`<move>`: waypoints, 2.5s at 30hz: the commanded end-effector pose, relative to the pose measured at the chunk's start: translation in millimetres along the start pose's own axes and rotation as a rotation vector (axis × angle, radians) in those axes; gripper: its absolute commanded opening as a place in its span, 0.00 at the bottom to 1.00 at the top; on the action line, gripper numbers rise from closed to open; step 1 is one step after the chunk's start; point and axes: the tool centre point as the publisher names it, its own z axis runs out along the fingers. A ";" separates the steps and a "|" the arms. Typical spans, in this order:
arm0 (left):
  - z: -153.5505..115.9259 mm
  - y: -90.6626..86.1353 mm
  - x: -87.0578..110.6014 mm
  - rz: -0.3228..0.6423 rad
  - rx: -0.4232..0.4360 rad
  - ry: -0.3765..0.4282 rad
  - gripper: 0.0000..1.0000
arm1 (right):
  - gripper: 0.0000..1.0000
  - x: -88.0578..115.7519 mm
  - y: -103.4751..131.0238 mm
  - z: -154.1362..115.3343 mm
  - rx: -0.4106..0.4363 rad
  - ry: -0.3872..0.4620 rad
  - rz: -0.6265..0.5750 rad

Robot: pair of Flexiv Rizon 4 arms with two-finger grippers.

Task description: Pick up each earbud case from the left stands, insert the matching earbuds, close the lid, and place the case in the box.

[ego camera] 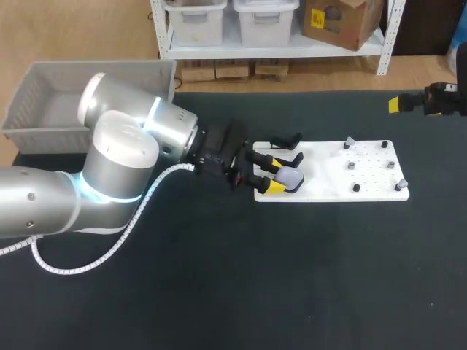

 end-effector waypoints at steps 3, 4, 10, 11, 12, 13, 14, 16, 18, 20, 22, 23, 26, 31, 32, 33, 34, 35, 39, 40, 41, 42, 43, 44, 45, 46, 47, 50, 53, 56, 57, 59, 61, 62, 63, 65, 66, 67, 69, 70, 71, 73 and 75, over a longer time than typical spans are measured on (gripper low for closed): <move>2.0 3.0 2.9 -0.001 -0.003 0.004 0.48 | 1.00 -0.1 0.0 0.0 0.000 0.000 0.000; 2.0 3.5 3.2 0.000 -0.003 0.004 0.48 | 1.00 -0.1 0.0 0.0 0.000 0.000 0.000; 1.4 4.6 4.9 -0.004 -0.002 0.006 0.47 | 1.00 -0.1 0.0 0.0 0.000 0.000 0.000; 2.4 -0.1 1.7 -0.005 -0.003 0.006 0.47 | 1.00 -0.1 0.0 0.0 0.000 0.000 0.000; 2.8 -1.4 0.7 -0.005 -0.003 0.006 0.46 | 1.00 -0.1 0.0 0.0 0.000 0.000 0.000; 3.2 -2.4 -0.1 -0.005 -0.003 0.006 0.45 | 1.00 -0.1 0.0 0.0 0.000 0.000 0.000; 3.7 -3.1 -0.8 -0.005 -0.003 0.005 0.45 | 1.00 -0.1 0.0 0.0 0.000 0.000 0.000; 3.9 -2.9 -0.9 -0.003 -0.001 0.005 0.44 | 1.00 -0.1 0.0 0.0 0.000 0.000 0.000; 3.3 3.0 3.2 -0.003 0.001 0.006 0.44 | 1.00 -0.1 0.0 0.0 0.000 0.000 0.000; 3.1 3.6 3.9 -0.003 0.002 0.007 0.29 | 1.00 -0.1 0.0 0.0 0.000 0.000 0.000; 2.9 3.9 4.4 -0.004 0.002 0.008 0.16 | 1.00 -0.1 0.0 0.0 0.000 0.000 0.000; 2.7 4.0 4.8 -0.005 0.001 0.009 0.15 | 1.00 -0.1 0.0 0.0 0.000 0.000 0.000; 2.4 4.1 5.2 -0.005 0.001 0.009 0.00 | 1.00 -0.1 0.0 0.0 0.000 0.000 0.000; 0.9 2.1 5.0 -0.002 0.000 0.008 0.00 | 1.00 -0.1 0.0 0.0 0.000 0.000 0.000; 0.0 1.2 4.0 0.001 -0.001 0.008 0.00 | 1.00 -0.1 0.0 0.0 0.000 0.000 0.000; -1.4 -0.1 2.4 0.005 -0.004 0.007 0.00 | 1.00 -0.1 0.0 0.0 0.000 0.000 0.000; -2.9 -1.2 0.6 0.010 -0.007 0.004 0.00 | 1.00 -0.1 0.0 0.0 0.000 0.000 0.000; -3.2 -8.5 -5.9 0.016 -0.012 -0.001 0.00 | 1.00 -0.1 0.0 0.0 0.000 0.000 0.000; -13.0 -13.3 -14.9 0.036 -0.028 -0.041 0.00 | 1.00 -0.1 0.0 0.0 0.000 0.000 0.000; -15.5 -17.9 -21.5 0.047 -0.033 -0.053 0.00 | 1.00 -0.1 0.0 0.0 0.000 0.000 0.000; -17.3 -19.6 -24.5 0.054 -0.035 -0.069 0.00 | 1.00 -0.1 0.0 0.0 0.000 0.000 0.000; -19.7 -21.4 -29.1 0.062 -0.037 -0.089 0.00 | 1.00 -0.1 0.0 0.0 0.000 0.000 0.000; -21.1 -22.9 -32.6 0.070 -0.036 -0.107 0.00 | 1.00 -0.1 0.0 0.0 0.000 0.000 0.000; -22.8 -24.6 -38.3 0.083 -0.036 -0.121 0.00 | 1.00 -0.1 0.0 0.0 0.000 0.000 0.000; -23.8 -25.9 -43.8 0.099 -0.032 -0.135 0.00 | 1.00 -0.1 0.0 0.0 0.000 0.000 0.000; -24.8 -27.0 -49.2 0.110 -0.030 -0.157 0.00 | 1.00 -0.1 0.0 0.0 0.000 0.000 0.000; -26.0 -27.8 -54.1 0.120 -0.030 -0.174 0.00 | 1.00 -0.1 0.0 0.0 0.000 0.000 0.000; -29.4 -29.8 -68.6 0.146 -0.031 -0.227 0.00 | 1.00 -0.1 0.0 0.0 0.000 0.000 0.000; -32.0 -31.2 -80.1 0.169 -0.048 -0.254 0.00 | 1.00 -0.1 0.0 0.0 0.000 0.000 0.000; -34.1 -31.7 -88.4 0.174 -0.068 -0.289 0.00 | 1.00 -0.1 0.0 0.0 0.000 0.000 0.000; -34.4 -31.6 -90.0 0.175 -0.068 -0.300 0.00 | 1.00 -0.1 0.0 0.0 0.000 0.000 0.000; -35.1 -30.8 -93.9 0.169 -0.071 -0.338 0.00 | 1.00 -0.1 0.0 0.0 0.000 0.000 0.000; -35.3 -30.2 -96.0 0.166 -0.072 -0.363 0.00 | 1.00 -0.1 0.0 0.0 0.000 0.000 0.000; -35.5 -29.7 -97.0 0.163 -0.069 -0.383 0.00 | 1.00 -0.1 0.0 0.0 0.000 0.000 0.000; -35.7 -29.1 -97.8 0.161 -0.064 -0.397 0.00 | 1.00 -0.1 0.0 0.0 0.000 0.000 0.000; -35.6 -28.3 -99.7 0.164 -0.058 -0.405 0.00 | 1.00 -0.1 0.0 0.0 0.000 0.000 0.000; -35.3 -28.3 -100.9 0.168 -0.051 -0.409 0.00 | 1.00 -0.1 0.0 0.0 0.000 0.000 0.000; -35.0 -28.3 -101.8 0.168 -0.046 -0.413 0.00 | 1.00 -0.1 0.0 0.0 0.000 0.000 0.000; -34.4 -28.4 -103.3 0.170 -0.039 -0.416 0.00 | 1.00 -0.1 0.0 0.0 0.000 0.000 0.000; -34.1 -28.4 -103.9 0.171 -0.037 -0.416 0.00 | 1.00 -0.1 0.0 0.0 0.000 0.000 0.000; -33.6 -28.5 -104.2 0.171 -0.036 -0.414 0.00 | 1.00 -0.1 0.0 0.0 0.000 0.000 0.000; -33.1 -28.5 -104.5 0.171 -0.033 -0.411 0.00 | 1.00 -0.1 0.0 0.0 0.000 0.000 0.000; -32.5 -28.4 -104.6 0.168 -0.030 -0.408 0.00 | 1.00 -0.1 0.0 0.0 0.000 0.000 0.000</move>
